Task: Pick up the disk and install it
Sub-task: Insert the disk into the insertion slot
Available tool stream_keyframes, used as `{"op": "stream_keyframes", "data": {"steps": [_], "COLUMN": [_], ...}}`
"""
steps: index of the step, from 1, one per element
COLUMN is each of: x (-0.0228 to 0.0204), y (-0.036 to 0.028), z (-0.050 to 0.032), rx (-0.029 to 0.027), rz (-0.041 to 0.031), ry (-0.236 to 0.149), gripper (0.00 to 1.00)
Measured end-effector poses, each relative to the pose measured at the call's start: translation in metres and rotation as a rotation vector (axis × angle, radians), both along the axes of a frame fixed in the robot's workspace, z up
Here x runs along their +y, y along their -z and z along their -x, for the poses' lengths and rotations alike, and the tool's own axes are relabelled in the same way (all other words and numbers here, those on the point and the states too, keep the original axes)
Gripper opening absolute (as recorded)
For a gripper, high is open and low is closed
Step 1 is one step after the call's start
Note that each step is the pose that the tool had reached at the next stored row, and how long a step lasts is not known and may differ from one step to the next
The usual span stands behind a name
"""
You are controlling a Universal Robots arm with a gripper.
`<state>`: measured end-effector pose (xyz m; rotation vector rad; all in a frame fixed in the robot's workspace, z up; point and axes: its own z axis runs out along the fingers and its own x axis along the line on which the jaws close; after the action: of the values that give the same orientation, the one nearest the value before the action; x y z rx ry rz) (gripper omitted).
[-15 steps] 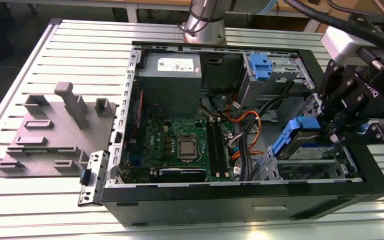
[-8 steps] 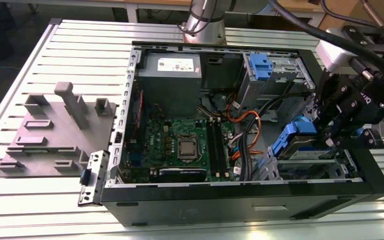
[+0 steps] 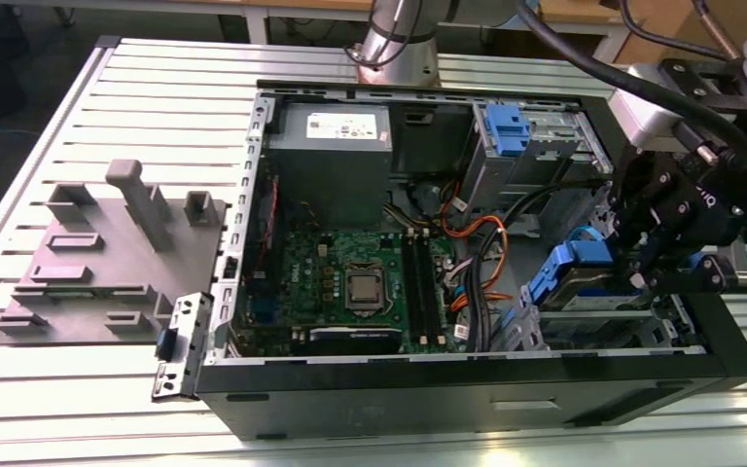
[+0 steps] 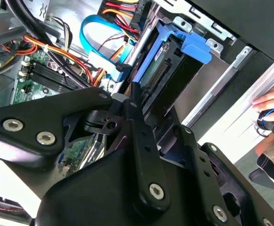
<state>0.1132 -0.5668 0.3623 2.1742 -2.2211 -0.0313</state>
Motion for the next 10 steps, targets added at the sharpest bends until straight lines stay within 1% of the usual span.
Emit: {"op": "stream_keyframes", "data": {"steps": [7,10], "x": [0.0,0.0], "y": [0.0113,0.0126], "z": [0.0,0.0], "rx": [0.0,0.0], "rz": [0.0022,0.003], "ry": [0.0,0.0], "gripper": [0.35,0.35]}}
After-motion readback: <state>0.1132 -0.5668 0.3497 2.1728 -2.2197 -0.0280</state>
